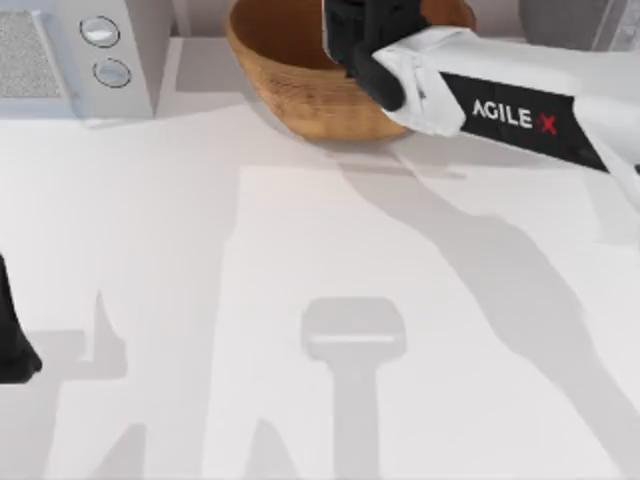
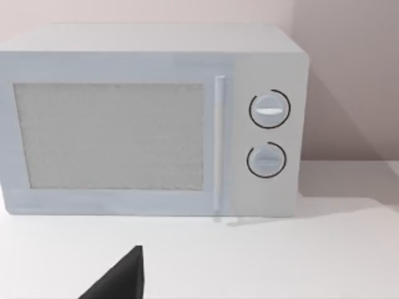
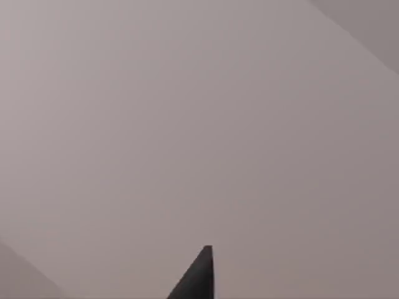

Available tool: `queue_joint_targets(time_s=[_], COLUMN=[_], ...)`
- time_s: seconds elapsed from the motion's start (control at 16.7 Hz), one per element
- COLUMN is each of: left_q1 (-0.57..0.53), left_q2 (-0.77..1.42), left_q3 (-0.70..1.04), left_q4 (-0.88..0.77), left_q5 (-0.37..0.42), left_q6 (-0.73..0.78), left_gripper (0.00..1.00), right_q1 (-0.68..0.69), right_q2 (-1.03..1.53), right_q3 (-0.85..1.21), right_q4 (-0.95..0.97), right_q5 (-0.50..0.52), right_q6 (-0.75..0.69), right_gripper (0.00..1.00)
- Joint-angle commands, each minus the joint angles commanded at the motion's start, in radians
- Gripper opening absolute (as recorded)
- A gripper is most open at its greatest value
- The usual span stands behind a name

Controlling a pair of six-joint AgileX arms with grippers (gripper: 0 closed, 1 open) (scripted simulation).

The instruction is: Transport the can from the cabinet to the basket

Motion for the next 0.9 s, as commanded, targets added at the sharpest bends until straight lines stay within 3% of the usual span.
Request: queue_joint_targets(time_s=[0.18,0.24,0.9], left_q1=[0.000,0.000,0.000], left_q2=[0.000,0.000,0.000], left_q3=[0.000,0.000,0.000], left_q4=[0.000,0.000,0.000], left_q5=[0.000,0.000,0.000], left_q6=[0.000,0.000,0.000], left_gripper=[1.00,1.00,1.00], right_q1=[0.000,0.000,0.000], right_q2=[0.000,0.000,0.000], right_q3=[0.000,0.000,0.000], right_q4=[0.000,0.000,0.000], right_q5=[0.000,0.000,0.000], right_q6=[0.000,0.000,0.000], right_gripper=[0.98,1.00,1.00])
